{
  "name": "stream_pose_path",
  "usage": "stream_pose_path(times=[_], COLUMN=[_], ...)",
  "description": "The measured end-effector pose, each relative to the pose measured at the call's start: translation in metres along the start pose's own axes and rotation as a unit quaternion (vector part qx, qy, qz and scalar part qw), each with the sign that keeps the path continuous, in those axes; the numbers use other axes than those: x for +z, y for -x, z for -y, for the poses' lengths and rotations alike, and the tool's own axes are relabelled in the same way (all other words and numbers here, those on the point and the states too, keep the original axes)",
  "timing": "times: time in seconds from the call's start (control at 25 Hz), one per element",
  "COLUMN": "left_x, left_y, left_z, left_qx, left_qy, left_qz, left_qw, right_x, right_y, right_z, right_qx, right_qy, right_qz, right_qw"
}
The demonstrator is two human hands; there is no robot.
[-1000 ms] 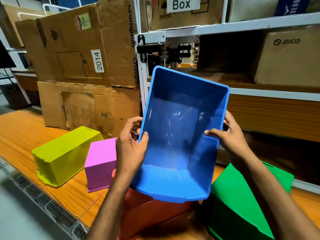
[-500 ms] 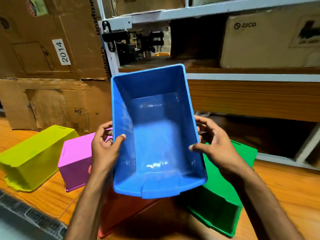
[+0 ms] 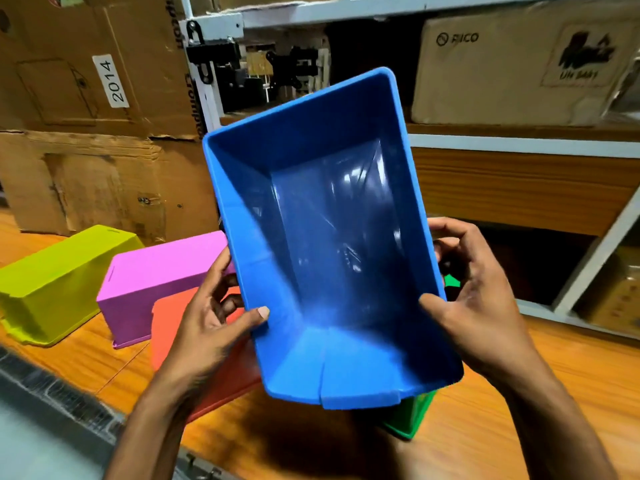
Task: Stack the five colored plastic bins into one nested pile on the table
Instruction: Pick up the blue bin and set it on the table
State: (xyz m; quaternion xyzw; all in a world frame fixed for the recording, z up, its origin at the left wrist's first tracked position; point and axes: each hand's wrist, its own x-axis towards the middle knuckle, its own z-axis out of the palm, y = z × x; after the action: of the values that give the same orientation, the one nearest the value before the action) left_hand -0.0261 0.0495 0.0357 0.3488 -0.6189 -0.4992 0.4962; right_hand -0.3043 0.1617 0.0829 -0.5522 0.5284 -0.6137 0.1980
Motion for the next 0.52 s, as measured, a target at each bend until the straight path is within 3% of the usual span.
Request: stream_pose_path(times=[0.24, 0.52], left_x=[0.017, 0.037], left_y=[0.037, 0.079], left_z=[-0.005, -0.015], left_qx=[0.019, -0.028], left_qy=[0.001, 0.043], left_qz=[-0.015, 0.115], left_qw=[1.000, 0.992], right_x=[-0.034, -0.057], right_y=[0.051, 0.145], right_z=[0.029, 0.065], right_qx=[0.059, 0.119], right_qy=[-0.014, 0.028], right_qz=[0.040, -0.026], right_qw=[0.997, 0.992])
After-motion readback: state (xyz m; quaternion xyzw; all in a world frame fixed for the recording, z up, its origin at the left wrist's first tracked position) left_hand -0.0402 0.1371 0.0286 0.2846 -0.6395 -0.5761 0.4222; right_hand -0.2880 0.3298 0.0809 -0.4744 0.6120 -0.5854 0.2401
